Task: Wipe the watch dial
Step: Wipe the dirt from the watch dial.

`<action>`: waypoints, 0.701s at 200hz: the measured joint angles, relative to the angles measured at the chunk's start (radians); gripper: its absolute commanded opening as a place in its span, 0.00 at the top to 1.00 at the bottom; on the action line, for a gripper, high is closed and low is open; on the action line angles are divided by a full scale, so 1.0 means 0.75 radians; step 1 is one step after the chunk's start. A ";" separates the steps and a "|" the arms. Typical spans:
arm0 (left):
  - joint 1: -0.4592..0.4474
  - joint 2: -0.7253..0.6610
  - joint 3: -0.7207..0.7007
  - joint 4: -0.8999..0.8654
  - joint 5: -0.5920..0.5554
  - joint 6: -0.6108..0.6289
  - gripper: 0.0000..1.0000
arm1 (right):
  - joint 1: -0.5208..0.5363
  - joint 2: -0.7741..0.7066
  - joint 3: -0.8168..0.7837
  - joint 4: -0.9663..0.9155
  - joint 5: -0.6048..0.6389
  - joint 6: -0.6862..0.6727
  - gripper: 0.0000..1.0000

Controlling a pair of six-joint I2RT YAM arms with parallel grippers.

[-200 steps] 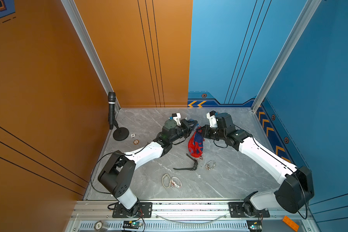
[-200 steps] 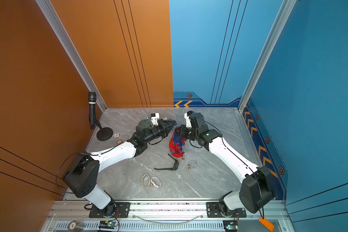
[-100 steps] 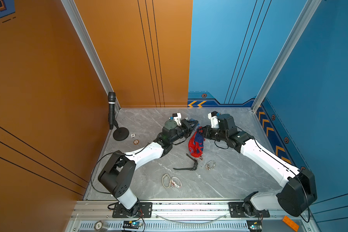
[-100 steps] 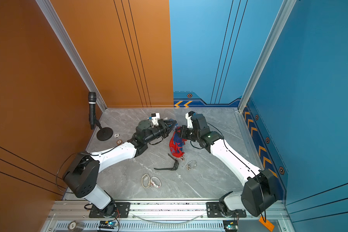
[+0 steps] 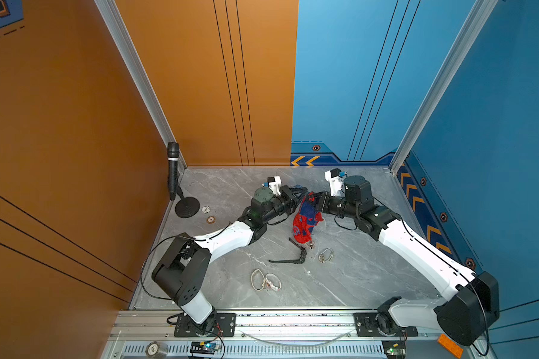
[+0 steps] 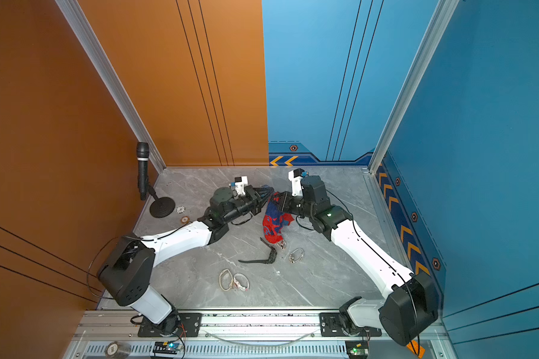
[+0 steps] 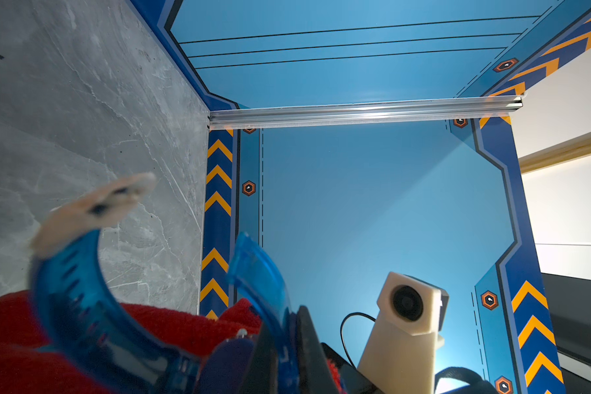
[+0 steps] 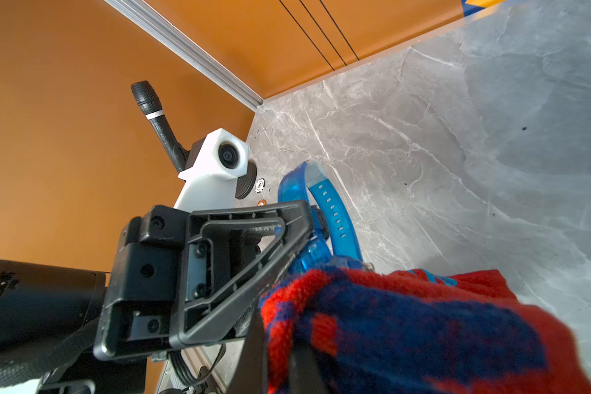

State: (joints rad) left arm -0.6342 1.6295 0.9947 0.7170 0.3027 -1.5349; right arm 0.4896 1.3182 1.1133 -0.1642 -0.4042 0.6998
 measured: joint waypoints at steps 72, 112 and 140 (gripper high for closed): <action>0.010 0.008 -0.001 -0.014 -0.001 -0.036 1.00 | -0.026 0.018 -0.037 0.071 -0.055 0.021 1.00; 0.010 0.020 -0.017 0.037 0.000 -0.065 1.00 | -0.026 0.017 -0.027 0.055 -0.050 0.014 1.00; 0.010 0.027 -0.017 0.046 0.001 -0.080 1.00 | -0.030 0.019 -0.044 0.072 -0.051 0.015 1.00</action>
State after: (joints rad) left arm -0.6266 1.6497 0.9821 0.7513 0.3031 -1.5948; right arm 0.4671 1.3323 1.0801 -0.1104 -0.4423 0.7113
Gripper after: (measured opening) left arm 0.092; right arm 0.047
